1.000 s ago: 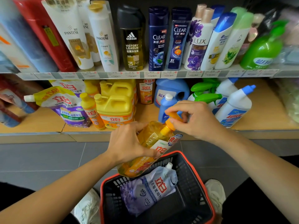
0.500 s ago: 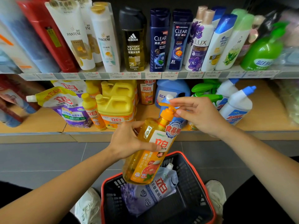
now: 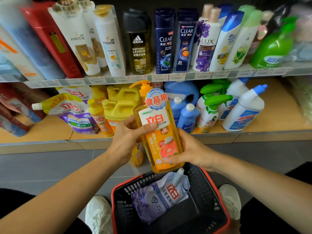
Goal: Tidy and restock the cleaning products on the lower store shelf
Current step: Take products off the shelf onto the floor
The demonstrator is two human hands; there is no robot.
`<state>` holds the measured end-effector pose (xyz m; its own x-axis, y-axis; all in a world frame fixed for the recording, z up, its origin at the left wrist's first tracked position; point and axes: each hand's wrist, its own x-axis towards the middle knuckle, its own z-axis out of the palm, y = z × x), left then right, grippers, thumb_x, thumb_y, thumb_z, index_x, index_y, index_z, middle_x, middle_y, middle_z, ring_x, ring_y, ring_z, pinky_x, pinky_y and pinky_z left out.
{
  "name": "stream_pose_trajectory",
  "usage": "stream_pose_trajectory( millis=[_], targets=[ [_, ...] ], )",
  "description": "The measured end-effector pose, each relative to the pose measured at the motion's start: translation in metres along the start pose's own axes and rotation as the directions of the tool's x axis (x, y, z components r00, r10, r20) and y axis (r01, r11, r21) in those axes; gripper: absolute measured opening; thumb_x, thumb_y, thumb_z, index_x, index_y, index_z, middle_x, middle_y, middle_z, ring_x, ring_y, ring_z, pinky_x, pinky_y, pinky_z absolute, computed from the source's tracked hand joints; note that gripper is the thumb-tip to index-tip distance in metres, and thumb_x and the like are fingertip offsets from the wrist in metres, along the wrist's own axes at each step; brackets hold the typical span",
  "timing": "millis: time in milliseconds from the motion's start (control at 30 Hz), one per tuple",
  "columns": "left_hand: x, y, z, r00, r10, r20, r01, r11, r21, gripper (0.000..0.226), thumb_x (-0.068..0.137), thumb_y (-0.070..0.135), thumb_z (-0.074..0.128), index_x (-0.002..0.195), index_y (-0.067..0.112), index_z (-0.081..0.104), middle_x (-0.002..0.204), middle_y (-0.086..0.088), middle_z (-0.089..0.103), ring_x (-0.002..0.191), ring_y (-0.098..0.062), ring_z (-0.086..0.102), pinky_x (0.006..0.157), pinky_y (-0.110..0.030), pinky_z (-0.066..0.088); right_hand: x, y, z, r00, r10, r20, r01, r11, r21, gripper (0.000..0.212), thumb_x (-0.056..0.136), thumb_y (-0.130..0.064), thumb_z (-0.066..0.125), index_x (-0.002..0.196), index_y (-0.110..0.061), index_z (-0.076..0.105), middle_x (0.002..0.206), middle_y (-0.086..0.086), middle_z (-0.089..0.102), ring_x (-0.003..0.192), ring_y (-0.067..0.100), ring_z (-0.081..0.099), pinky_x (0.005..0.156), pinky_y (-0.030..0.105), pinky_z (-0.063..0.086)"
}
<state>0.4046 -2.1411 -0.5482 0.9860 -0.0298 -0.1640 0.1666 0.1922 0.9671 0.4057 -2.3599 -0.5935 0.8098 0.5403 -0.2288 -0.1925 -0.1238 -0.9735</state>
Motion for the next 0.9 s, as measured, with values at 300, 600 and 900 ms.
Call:
stream_pose_trajectory(
  millis=[300, 600, 900],
  targets=[
    [-0.001, 0.012, -0.007, 0.940, 0.240, -0.243, -0.116, 0.893, 0.434, 0.054, 0.059, 0.051, 0.088, 0.098, 0.017, 0.071, 0.092, 0.001, 0.078, 0.083, -0.017, 0.076, 0.072, -0.038, 0.064, -0.002, -0.022, -0.014, 0.941, -0.223, -0.253, 0.202, 0.974, -0.105, 0.065, 0.059, -0.028, 0.095, 0.116, -0.041, 0.065, 0.111, -0.007, 0.074, 0.099, 0.014, 0.072, 0.077, 0.024, 0.057],
    [-0.001, 0.019, -0.017, 0.593, 0.652, 0.472, -0.575, -0.067, 0.815, 0.052, 0.076, 0.067, 0.077, 0.101, 0.022, 0.073, 0.107, 0.007, 0.069, 0.098, -0.020, 0.061, 0.079, -0.037, 0.047, -0.004, -0.039, -0.019, 0.912, -0.292, -0.288, 0.172, 0.910, -0.378, 0.079, 0.058, -0.017, 0.096, 0.129, -0.026, 0.064, 0.108, -0.013, 0.073, 0.098, -0.001, 0.069, 0.083, 0.020, 0.056],
    [0.007, 0.018, -0.026, 0.849, -0.041, 0.527, -0.490, 0.311, 0.814, 0.091, 0.060, 0.061, 0.088, 0.141, 0.036, 0.055, 0.129, 0.015, 0.067, 0.113, -0.006, 0.064, 0.095, -0.033, 0.053, -0.011, -0.049, -0.003, 0.936, -0.333, -0.116, 0.213, 0.796, -0.567, 0.070, 0.055, -0.032, 0.095, 0.121, -0.033, 0.069, 0.105, -0.026, 0.068, 0.098, -0.007, 0.065, 0.080, 0.009, 0.049]
  ],
)
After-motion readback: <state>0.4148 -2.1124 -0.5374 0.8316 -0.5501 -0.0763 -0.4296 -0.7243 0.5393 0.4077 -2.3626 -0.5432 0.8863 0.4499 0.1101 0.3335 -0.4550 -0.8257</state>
